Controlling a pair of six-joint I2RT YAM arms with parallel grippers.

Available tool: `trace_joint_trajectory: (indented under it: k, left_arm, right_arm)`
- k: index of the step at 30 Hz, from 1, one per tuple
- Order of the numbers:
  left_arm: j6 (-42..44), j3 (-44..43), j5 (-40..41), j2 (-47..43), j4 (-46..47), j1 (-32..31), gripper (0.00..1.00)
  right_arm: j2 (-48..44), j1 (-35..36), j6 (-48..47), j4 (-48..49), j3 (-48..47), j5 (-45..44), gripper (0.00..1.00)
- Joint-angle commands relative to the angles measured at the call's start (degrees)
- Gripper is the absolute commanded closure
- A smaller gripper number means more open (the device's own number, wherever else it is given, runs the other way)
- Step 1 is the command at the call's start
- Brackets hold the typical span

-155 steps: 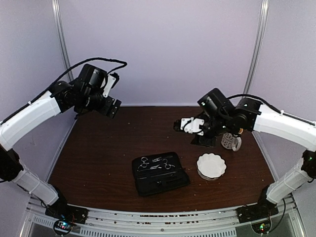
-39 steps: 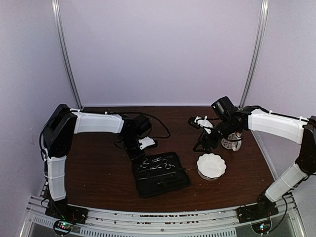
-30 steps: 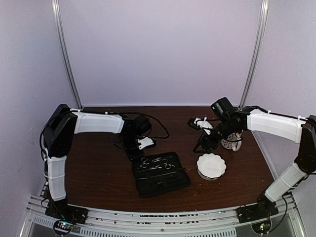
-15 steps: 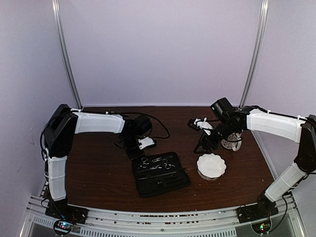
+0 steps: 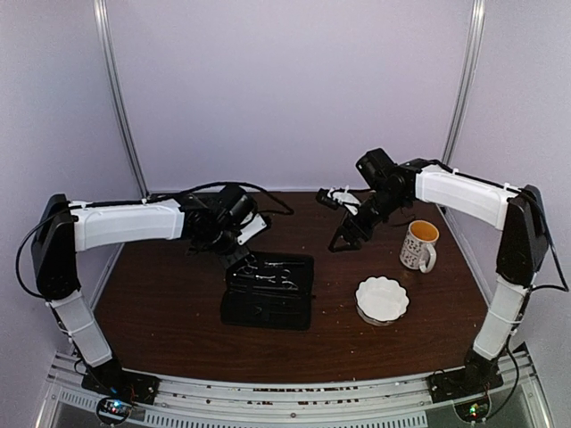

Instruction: Sort the hair-cutting tools

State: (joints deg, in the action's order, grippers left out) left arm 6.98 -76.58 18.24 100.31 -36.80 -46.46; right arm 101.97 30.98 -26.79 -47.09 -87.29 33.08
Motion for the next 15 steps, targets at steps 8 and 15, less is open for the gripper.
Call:
trace_joint_trajectory:
  k: [8,15]
  left_arm:
    - [-3.56,8.98,9.2,-6.01,14.16,-4.12,1.0]
    - [-5.84,14.66,10.8,-10.19,19.18,-4.87,1.0]
  right_arm:
    - [18.5,5.86,-1.6,-13.23,-21.28,9.12,0.24]
    - [22.87,7.89,-2.27,-13.71,-23.79,10.1,0.31]
